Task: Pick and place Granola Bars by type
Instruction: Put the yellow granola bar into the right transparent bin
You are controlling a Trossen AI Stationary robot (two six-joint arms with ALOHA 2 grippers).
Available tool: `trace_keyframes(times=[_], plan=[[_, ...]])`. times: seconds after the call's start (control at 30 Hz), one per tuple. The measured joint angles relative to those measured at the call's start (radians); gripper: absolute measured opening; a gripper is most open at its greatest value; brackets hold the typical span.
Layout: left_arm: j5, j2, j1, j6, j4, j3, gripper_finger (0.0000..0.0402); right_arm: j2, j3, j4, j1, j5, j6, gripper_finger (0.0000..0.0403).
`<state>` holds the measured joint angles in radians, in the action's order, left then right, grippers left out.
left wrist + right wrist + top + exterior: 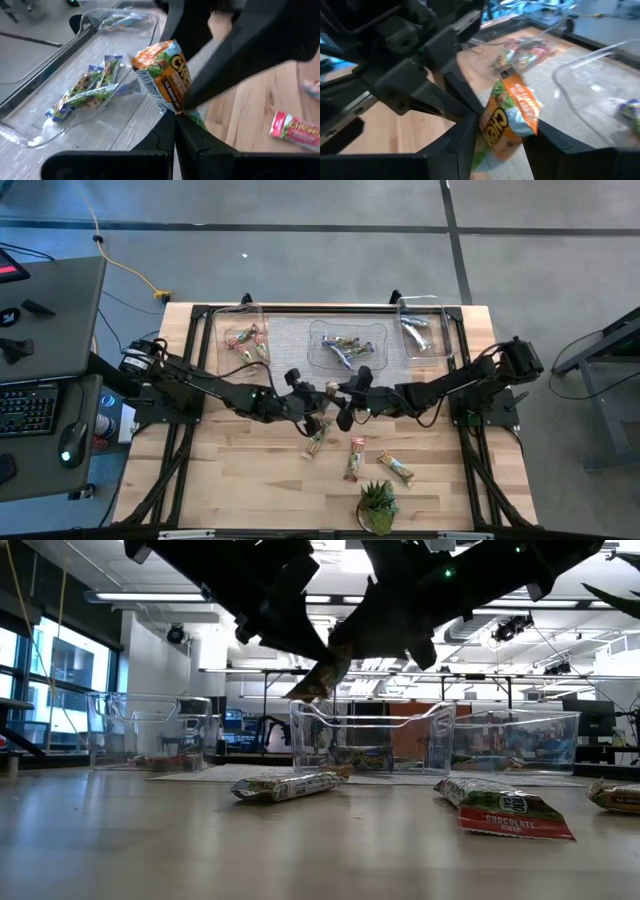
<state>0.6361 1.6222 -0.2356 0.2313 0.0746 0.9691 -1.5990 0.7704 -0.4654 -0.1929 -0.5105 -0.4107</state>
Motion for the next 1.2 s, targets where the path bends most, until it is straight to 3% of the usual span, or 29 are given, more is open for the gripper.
trace_keyframes(times=[0.13,0.4,0.77,1.07,1.2], plan=[[0.000,0.000,-0.001,-0.043,0.035,-0.001,0.0000,0.000,-0.002,-0.030,0.011,0.086,0.026,0.0138],[-0.023,0.000,0.000,-0.044,0.048,-0.001,0.0000,0.001,-0.002,-0.054,0.010,0.062,0.052,0.0132],[-0.042,0.000,-0.001,-0.044,0.041,-0.001,0.0000,0.002,0.001,-0.042,0.010,0.094,0.080,0.0029],[-0.062,0.000,0.000,-0.032,0.039,0.000,0.0012,0.002,0.001,-0.037,0.010,0.099,0.078,0.0047],[-0.073,0.000,0.000,-0.017,0.038,0.001,0.0044,0.002,0.001,-0.027,0.010,0.095,0.076,0.0026]])
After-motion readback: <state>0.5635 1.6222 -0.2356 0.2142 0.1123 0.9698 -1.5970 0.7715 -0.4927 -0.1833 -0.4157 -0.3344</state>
